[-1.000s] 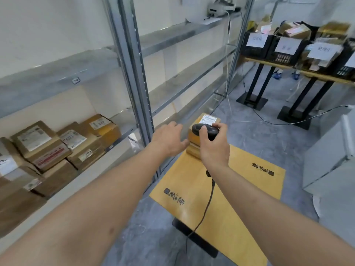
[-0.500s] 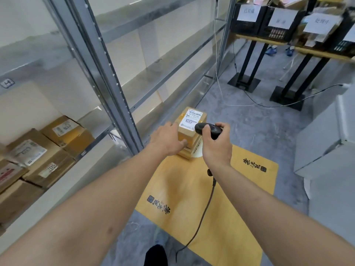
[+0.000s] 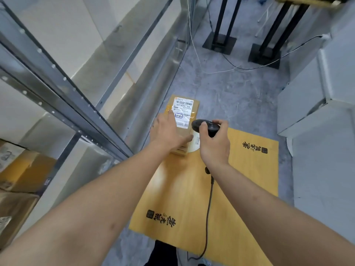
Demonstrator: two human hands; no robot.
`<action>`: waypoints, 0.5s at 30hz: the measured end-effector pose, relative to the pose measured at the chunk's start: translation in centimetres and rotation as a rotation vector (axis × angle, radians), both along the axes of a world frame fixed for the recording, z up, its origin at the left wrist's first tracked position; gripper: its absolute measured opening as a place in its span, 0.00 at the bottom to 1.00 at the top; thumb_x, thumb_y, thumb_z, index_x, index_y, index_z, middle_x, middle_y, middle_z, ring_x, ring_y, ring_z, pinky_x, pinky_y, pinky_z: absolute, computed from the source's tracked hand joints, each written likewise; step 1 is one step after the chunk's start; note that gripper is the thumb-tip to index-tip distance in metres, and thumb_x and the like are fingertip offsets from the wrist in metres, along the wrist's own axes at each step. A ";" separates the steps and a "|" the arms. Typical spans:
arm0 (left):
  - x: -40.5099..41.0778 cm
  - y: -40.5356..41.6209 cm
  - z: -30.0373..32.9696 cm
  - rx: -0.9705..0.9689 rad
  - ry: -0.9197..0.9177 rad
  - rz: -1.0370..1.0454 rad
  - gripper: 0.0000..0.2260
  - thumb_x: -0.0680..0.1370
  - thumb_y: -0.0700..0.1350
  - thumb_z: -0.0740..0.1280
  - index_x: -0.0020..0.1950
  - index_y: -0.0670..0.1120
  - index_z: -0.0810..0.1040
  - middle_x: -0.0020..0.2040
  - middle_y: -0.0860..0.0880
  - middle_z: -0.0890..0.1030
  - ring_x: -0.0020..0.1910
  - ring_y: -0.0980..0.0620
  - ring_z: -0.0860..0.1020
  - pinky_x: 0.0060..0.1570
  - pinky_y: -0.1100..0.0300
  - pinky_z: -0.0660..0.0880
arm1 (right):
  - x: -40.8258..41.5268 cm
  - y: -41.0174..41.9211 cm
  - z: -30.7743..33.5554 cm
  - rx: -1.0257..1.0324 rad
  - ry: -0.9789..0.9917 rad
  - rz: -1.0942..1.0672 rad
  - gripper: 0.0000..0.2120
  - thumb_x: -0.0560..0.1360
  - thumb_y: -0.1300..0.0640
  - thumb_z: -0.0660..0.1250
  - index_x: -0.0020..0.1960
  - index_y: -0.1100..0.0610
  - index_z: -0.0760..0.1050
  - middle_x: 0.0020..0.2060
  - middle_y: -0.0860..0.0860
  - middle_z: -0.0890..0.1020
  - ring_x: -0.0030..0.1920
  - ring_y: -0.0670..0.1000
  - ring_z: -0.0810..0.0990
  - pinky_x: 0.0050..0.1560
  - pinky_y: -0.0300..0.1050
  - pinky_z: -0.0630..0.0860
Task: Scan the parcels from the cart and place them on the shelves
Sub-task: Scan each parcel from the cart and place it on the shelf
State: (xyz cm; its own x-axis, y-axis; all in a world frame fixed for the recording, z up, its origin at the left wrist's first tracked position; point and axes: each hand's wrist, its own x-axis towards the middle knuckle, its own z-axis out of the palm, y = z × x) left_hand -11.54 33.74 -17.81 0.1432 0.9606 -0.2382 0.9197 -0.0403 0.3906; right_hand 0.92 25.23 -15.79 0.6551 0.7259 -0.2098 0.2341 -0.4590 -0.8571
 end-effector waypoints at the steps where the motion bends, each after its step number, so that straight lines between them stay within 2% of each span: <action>1: 0.1 0.3 -0.5 -0.017 -0.002 0.009 0.54 0.65 0.73 0.74 0.81 0.48 0.57 0.70 0.42 0.68 0.72 0.40 0.70 0.68 0.45 0.72 | 0.0 0.2 -0.4 -0.009 0.001 -0.011 0.15 0.82 0.41 0.65 0.64 0.46 0.69 0.47 0.40 0.81 0.49 0.49 0.82 0.49 0.48 0.75; 4: 0.4 0.9 -1.7 -0.064 -0.023 0.058 0.59 0.64 0.72 0.76 0.84 0.47 0.51 0.73 0.41 0.66 0.75 0.39 0.67 0.71 0.43 0.70 | 0.3 0.4 -1.1 -0.027 0.005 -0.032 0.14 0.82 0.42 0.65 0.63 0.45 0.69 0.46 0.38 0.80 0.48 0.46 0.81 0.45 0.45 0.73; 7: 0.8 0.6 -2.0 -0.093 -0.014 0.110 0.59 0.65 0.69 0.78 0.84 0.46 0.50 0.73 0.40 0.65 0.73 0.37 0.67 0.68 0.44 0.71 | 0.6 0.2 -1.5 -0.031 0.010 -0.034 0.14 0.82 0.42 0.65 0.63 0.46 0.70 0.46 0.38 0.80 0.47 0.42 0.80 0.44 0.43 0.72; 11: 1.4 -0.5 -1.4 -0.118 0.040 0.186 0.62 0.64 0.69 0.78 0.84 0.44 0.47 0.72 0.39 0.64 0.71 0.37 0.68 0.65 0.46 0.71 | 0.7 0.0 -1.8 -0.036 0.023 -0.027 0.14 0.81 0.42 0.65 0.63 0.45 0.70 0.46 0.38 0.81 0.48 0.45 0.81 0.50 0.48 0.76; 15: 1.1 -1.9 -1.5 -0.199 0.076 0.255 0.66 0.62 0.73 0.76 0.84 0.45 0.42 0.71 0.39 0.64 0.69 0.38 0.69 0.65 0.48 0.71 | 0.4 -0.1 -1.8 -0.019 0.051 -0.010 0.14 0.81 0.42 0.66 0.63 0.45 0.70 0.46 0.38 0.81 0.49 0.48 0.82 0.50 0.47 0.75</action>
